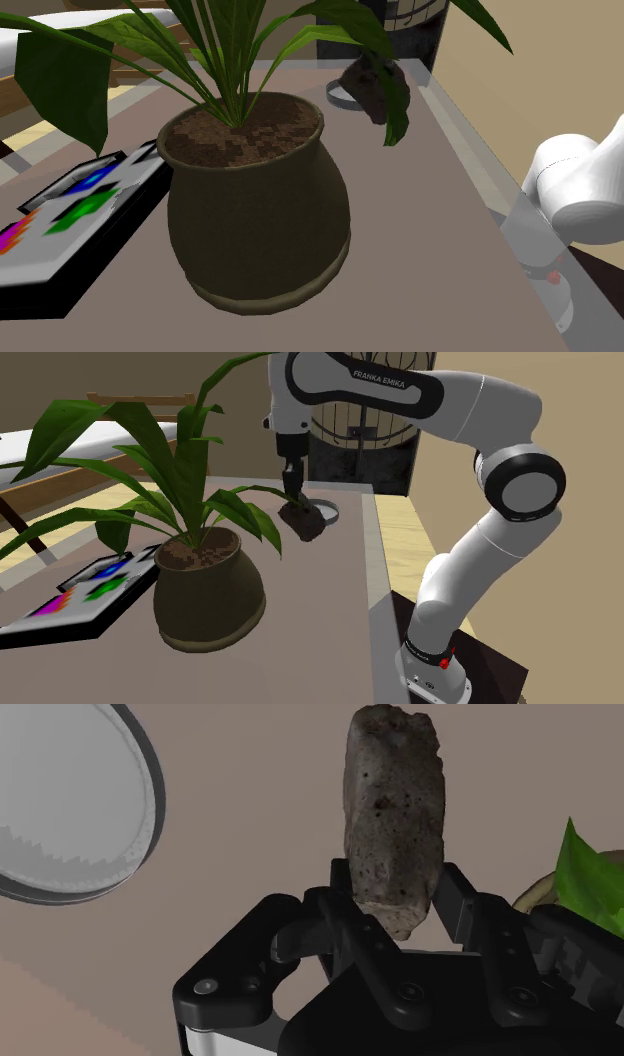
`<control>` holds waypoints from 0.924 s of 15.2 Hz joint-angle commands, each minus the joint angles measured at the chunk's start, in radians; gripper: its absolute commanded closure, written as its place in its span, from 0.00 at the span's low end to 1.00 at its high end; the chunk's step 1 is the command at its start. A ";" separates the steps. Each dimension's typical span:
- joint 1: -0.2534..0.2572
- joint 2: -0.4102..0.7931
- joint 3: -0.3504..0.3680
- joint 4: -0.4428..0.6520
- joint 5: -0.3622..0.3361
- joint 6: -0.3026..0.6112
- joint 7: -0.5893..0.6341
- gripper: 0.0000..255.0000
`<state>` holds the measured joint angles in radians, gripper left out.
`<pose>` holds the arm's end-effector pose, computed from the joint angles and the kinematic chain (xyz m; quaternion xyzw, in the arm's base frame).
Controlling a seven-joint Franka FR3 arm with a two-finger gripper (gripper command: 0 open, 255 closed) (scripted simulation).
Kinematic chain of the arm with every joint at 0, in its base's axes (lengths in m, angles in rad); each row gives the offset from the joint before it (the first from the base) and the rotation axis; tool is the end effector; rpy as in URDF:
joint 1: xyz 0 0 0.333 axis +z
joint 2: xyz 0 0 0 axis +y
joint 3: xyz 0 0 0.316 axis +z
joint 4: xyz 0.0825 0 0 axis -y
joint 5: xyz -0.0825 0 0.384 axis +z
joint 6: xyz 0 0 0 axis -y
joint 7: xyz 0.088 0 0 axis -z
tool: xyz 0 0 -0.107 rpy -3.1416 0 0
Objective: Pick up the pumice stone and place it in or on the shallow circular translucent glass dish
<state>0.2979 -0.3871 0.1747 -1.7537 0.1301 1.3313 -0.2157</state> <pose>0.3425 0.2149 0.7024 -0.9383 -0.3439 0.0243 0.0279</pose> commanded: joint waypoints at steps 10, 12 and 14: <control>-0.078 0.158 -0.151 0.188 -0.072 -0.048 -0.229 1.00; -0.095 0.201 -0.179 0.239 -0.081 -0.059 -0.274 1.00; -0.112 0.249 -0.205 0.297 -0.087 -0.072 -0.319 1.00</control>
<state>0.1946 -0.1682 -0.0166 -1.4979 0.0464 1.2714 -0.5105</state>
